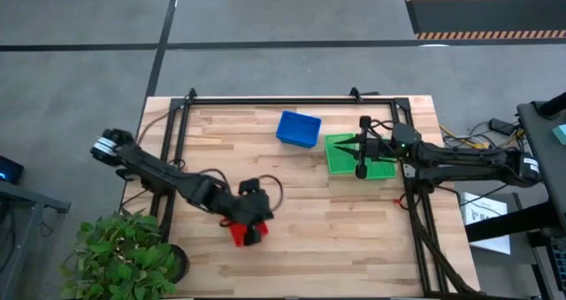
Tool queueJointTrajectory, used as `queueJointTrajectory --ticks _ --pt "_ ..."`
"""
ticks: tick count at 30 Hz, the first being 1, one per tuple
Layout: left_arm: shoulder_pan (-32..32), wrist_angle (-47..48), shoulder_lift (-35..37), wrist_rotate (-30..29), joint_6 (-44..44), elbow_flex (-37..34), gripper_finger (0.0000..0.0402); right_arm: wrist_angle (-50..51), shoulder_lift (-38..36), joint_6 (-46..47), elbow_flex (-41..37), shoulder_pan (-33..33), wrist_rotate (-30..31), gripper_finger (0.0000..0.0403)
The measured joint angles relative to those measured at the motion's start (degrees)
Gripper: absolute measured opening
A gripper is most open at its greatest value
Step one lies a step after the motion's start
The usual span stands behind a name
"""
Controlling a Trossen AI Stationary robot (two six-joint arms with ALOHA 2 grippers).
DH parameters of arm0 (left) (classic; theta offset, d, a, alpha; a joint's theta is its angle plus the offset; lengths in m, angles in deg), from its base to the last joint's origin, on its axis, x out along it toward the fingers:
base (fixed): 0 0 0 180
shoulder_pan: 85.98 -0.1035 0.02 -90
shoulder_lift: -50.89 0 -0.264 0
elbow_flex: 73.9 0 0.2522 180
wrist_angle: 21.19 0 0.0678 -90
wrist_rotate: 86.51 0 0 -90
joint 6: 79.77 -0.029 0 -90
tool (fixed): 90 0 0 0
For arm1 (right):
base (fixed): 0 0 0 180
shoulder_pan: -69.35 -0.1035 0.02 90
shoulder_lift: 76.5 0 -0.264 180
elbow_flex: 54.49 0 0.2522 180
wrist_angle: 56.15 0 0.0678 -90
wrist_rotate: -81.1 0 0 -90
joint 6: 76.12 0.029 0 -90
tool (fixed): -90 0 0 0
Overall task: Stack baskets by color
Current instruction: Stack the green bin on top of the right green bin
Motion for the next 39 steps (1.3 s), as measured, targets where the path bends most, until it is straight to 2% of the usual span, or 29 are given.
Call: queueJointTrajectory --ticks 8,12,15,17,22,28,34,39 --pt "-2.95 -3.55 13.56 0.02 -0.11 -13.06 0.0001 -1.3 -0.09 3.05 -1.12 2.68 -2.35 0.0033" --pt "-3.57 -5.36 19.08 -0.23 -2.81 -16.84 0.0 -0.68 -0.08 7.76 -0.67 3.62 -2.04 0.0033" --pt "-4.15 -6.25 22.72 -2.68 -6.13 -18.47 0.0 0.95 -0.09 11.98 1.31 3.63 -0.78 0.0033" --pt "-4.63 -6.24 25.06 -4.23 -8.96 -19.29 0.0 5.93 -0.08 14.15 3.88 3.61 -0.8 0.0033" --pt "-5.36 -6.21 28.91 -8.58 -17.17 -20.21 0.0 28.31 1.07 19.02 12.36 2.38 -0.36 0.0033" --pt "-5.36 -10.32 30.78 -17.27 -33.38 -20.19 0.0 46.16 3.57 20.96 19.19 -3.07 1.24 0.0033" --pt "-5.36 -17.08 30.73 -24.12 -45.71 -20.17 0.0 60.63 8.18 34.41 27.79 -8.8 12.62 0.0033" --pt "-5.36 -18.11 30.57 -25.37 -52.73 -20.19 0.0 71.42 13.72 46.82 34.53 -10.51 13.83 0.0033"
